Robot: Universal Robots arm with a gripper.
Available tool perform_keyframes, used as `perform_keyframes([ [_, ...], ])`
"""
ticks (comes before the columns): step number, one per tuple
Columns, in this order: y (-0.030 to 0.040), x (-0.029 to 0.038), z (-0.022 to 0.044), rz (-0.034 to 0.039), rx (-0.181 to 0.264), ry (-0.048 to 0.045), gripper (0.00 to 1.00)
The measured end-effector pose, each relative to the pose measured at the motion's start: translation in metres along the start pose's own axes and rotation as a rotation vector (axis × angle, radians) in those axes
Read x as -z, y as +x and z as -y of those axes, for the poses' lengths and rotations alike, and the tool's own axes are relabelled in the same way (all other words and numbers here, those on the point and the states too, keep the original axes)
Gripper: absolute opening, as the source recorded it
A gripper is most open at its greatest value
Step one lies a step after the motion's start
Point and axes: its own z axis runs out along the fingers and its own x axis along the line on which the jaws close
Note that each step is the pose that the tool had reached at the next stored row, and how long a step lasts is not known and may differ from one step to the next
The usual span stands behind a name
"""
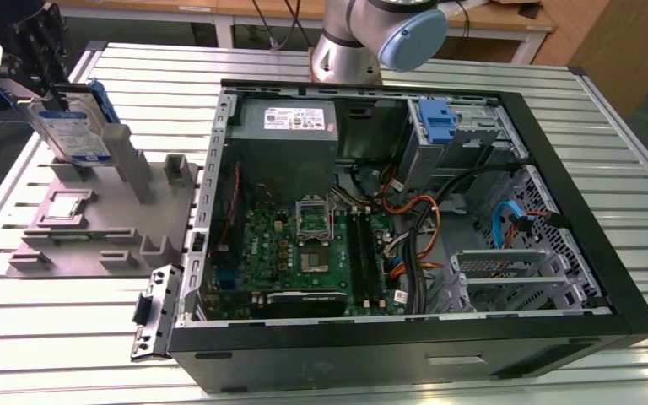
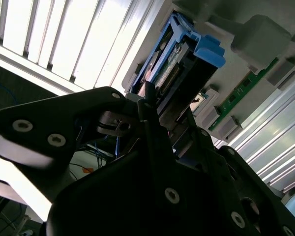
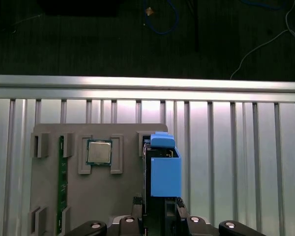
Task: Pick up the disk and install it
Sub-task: 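Pick up the disk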
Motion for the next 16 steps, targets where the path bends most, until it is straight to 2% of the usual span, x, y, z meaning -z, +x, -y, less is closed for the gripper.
perform_keyframes([
  [10, -0.0001, 0.0019, -0.0001, 0.0000, 0.000, -0.0001, 0.35],
  [16, -0.0009, 0.0108, -0.0006, -0.0001, 0.000, -0.0002, 0.35],
])
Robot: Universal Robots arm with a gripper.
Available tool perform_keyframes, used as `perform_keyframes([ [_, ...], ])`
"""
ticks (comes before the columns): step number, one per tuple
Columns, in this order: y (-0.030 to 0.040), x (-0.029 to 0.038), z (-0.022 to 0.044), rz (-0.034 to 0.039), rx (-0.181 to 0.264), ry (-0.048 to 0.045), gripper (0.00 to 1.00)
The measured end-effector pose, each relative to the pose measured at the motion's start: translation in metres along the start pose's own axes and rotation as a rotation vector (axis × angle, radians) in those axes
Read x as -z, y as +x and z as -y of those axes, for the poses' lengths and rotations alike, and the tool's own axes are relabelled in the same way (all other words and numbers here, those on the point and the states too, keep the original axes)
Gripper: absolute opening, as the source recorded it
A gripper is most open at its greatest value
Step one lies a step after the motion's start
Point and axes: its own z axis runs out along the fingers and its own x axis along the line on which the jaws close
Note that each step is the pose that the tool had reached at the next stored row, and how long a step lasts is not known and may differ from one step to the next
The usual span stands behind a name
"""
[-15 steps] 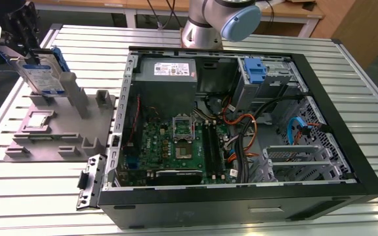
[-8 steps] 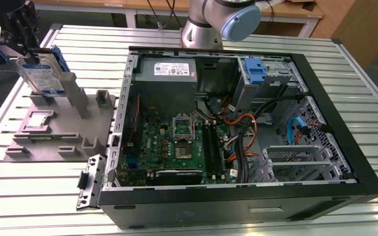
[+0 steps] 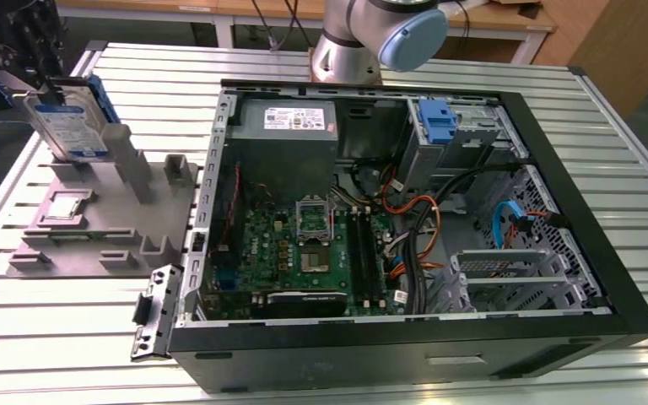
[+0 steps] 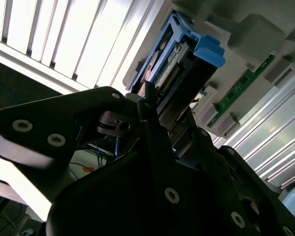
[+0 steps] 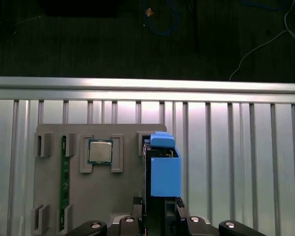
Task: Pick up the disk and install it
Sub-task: 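Pick up the disk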
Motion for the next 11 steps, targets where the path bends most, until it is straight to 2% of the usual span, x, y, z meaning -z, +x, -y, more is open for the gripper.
perform_keyframes([
  [11, -0.0018, 0.0233, -0.0013, 0.0001, 0.000, 0.0001, 0.35],
])
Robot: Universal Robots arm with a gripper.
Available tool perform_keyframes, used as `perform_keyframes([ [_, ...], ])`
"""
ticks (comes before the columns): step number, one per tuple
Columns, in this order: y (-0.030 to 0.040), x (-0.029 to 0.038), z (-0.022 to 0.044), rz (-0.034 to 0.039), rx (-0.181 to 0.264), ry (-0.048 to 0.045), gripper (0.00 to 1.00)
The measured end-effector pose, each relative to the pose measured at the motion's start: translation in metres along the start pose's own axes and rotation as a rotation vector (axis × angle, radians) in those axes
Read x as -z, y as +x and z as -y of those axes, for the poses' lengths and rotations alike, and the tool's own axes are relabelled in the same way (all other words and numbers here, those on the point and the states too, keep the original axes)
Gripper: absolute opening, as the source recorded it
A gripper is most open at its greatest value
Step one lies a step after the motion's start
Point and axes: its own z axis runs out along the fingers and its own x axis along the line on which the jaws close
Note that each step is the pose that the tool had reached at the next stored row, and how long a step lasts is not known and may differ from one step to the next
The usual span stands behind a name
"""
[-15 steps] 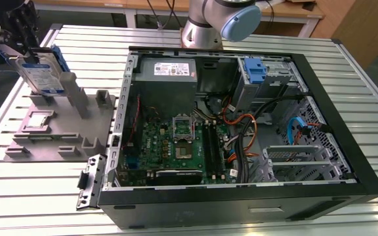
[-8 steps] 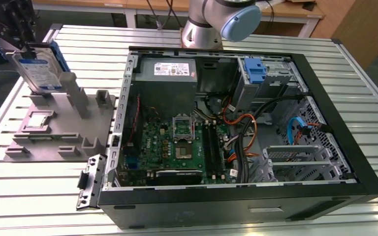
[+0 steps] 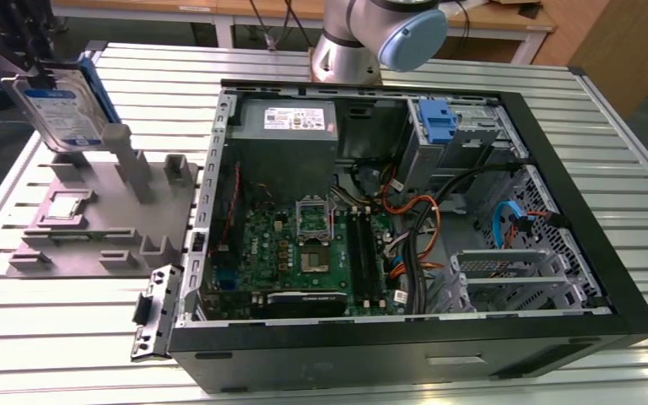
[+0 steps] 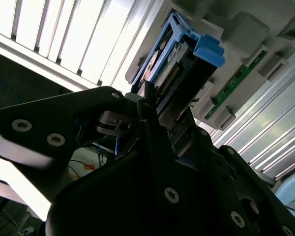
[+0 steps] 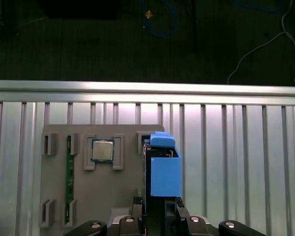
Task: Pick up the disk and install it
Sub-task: 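Pick up the disk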
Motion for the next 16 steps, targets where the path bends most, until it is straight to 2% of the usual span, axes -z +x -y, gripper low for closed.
perform_keyframes([
  [10, -0.0016, 0.0202, -0.0012, 0.0000, 0.000, 0.0000, 0.35],
  [16, -0.0017, 0.0214, -0.0012, 0.0000, 0.000, -0.0001, 0.35],
])
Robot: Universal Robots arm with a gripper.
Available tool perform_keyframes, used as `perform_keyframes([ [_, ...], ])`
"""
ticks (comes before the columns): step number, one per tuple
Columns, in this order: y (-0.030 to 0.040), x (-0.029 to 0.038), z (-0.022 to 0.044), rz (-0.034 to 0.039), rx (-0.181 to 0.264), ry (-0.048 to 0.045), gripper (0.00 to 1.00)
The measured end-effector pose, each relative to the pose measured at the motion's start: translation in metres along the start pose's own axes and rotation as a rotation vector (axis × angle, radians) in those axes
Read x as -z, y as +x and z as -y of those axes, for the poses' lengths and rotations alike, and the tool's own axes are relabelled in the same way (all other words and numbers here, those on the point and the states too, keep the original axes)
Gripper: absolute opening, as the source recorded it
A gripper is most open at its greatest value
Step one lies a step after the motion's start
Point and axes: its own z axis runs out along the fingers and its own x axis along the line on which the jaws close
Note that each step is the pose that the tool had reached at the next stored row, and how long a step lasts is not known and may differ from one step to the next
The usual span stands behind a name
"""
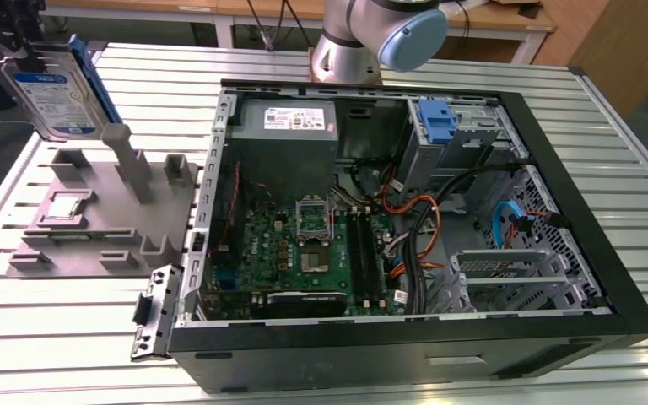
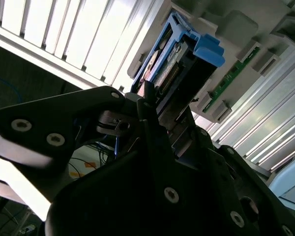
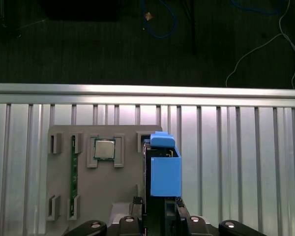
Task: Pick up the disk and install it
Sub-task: 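Pick up the disk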
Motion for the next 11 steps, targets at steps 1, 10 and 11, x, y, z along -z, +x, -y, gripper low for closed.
perform_keyframes([
  [1, 0.0000, 0.0000, 0.0000, 0.0000, 0.000, 0.0000, 0.35],
  [10, -0.0006, 0.0082, -0.0005, 0.0001, 0.000, 0.0001, 0.35],
  [11, -0.0007, 0.0090, -0.0005, 0.0000, 0.000, 0.0002, 0.35],
])
